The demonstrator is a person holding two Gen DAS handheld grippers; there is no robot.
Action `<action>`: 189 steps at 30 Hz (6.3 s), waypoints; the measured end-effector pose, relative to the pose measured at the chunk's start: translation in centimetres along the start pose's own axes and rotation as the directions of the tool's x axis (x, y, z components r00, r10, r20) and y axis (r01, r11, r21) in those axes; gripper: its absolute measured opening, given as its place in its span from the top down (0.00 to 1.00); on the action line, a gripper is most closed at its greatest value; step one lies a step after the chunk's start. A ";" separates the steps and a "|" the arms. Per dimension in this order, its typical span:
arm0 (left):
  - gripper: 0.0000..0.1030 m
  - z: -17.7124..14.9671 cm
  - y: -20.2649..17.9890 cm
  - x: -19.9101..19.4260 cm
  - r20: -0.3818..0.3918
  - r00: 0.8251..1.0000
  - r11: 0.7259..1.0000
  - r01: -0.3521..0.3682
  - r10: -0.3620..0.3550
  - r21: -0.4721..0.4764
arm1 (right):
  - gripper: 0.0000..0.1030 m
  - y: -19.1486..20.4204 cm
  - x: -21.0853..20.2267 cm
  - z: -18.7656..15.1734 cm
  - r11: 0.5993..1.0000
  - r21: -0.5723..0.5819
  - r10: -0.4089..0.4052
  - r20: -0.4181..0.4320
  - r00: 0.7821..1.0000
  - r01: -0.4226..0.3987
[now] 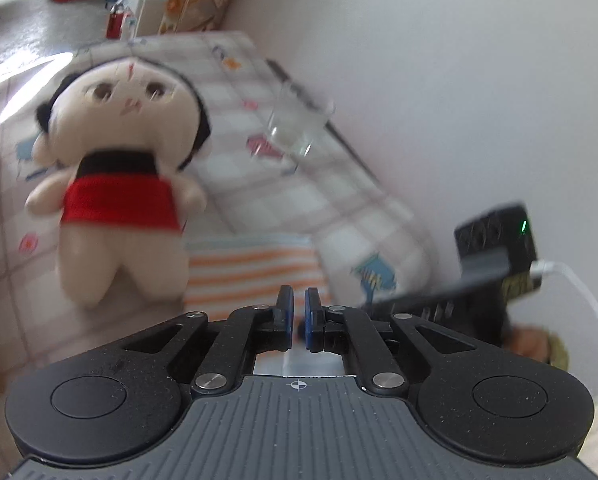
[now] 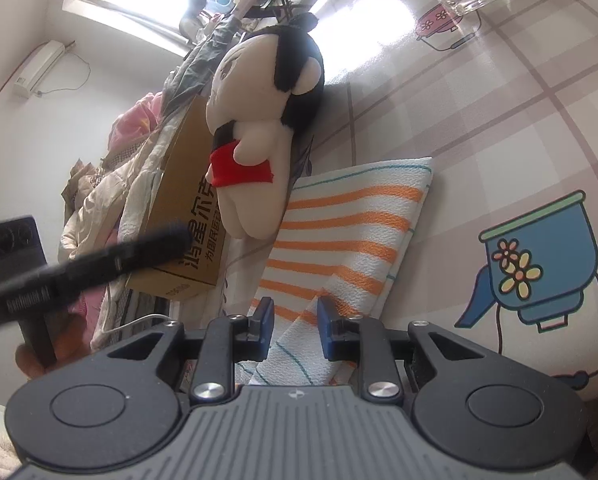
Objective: Organize soft objects
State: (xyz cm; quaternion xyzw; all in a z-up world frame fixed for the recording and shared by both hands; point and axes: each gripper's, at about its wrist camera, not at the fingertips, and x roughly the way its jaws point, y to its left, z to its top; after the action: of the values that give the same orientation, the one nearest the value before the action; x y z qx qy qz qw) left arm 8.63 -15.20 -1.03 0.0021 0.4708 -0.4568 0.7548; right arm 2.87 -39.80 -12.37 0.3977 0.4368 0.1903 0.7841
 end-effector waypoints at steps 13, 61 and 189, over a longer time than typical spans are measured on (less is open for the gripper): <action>0.33 -8.3 1.0 1.0 -0.173 0.983 0.969 0.009 -0.054 -0.247 | 0.74 1.1 -0.2 -1.1 0.997 -0.071 -0.032 0.053 0.998 0.036; 0.85 0.4 4.6 7.5 0.156 0.980 0.929 0.170 -0.125 -0.329 | 0.51 1.7 -5.7 -3.0 0.950 -0.268 -0.096 0.240 0.966 0.161; 0.91 -6.6 3.3 -14.3 0.535 0.817 0.971 -0.118 0.214 -0.210 | 0.80 20.7 -1.7 -3.0 0.708 -0.602 -0.105 0.427 0.898 0.369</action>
State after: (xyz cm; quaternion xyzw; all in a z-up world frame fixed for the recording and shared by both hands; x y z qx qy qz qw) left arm 4.28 -0.58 4.07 -0.1522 0.2668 -0.3290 0.8930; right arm 0.44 -26.86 4.03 0.0565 0.2353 0.1535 0.9581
